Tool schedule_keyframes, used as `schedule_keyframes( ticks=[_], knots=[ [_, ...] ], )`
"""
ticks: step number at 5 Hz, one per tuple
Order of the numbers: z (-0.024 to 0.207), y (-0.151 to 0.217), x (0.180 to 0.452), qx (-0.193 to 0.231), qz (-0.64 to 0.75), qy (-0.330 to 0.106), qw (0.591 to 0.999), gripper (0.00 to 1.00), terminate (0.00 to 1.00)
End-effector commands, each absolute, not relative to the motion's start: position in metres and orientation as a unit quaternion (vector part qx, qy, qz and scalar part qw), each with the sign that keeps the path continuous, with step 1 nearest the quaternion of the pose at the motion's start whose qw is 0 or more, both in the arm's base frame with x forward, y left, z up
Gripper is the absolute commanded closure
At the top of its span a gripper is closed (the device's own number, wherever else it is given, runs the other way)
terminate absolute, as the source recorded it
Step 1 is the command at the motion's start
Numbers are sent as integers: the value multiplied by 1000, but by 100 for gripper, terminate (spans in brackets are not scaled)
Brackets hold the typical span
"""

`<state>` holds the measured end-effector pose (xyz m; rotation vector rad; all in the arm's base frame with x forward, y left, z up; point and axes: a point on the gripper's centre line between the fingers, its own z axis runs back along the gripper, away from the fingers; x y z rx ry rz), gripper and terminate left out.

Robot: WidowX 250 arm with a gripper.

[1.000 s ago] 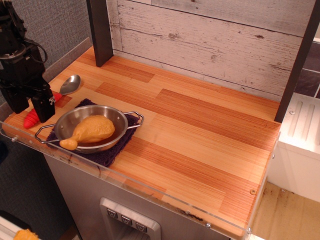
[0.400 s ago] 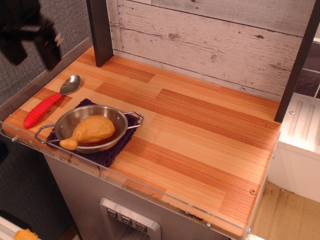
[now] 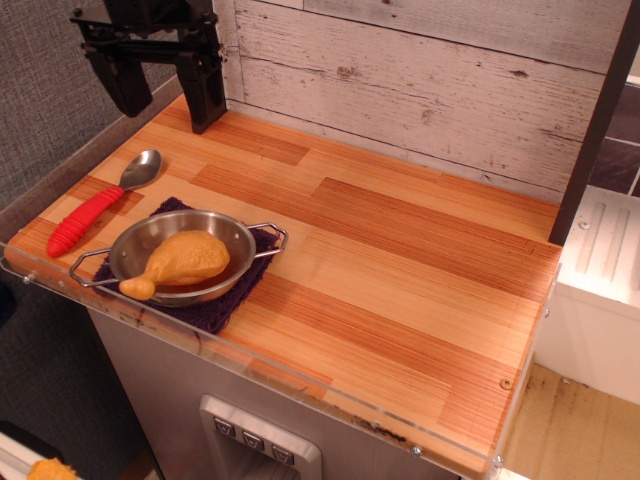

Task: Place the spoon on the left of the stove

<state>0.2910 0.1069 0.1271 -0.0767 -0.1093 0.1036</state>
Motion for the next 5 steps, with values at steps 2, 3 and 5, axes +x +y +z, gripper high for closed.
schedule_keyframes(
  ticks=[2,3,5],
  knots=[
    [131,98,318,15,-62,-94,993,0,0],
    [129,99,317,21,-58,-102,993,0,0],
    [129,99,317,21,-58,-102,993,0,0]
  ],
)
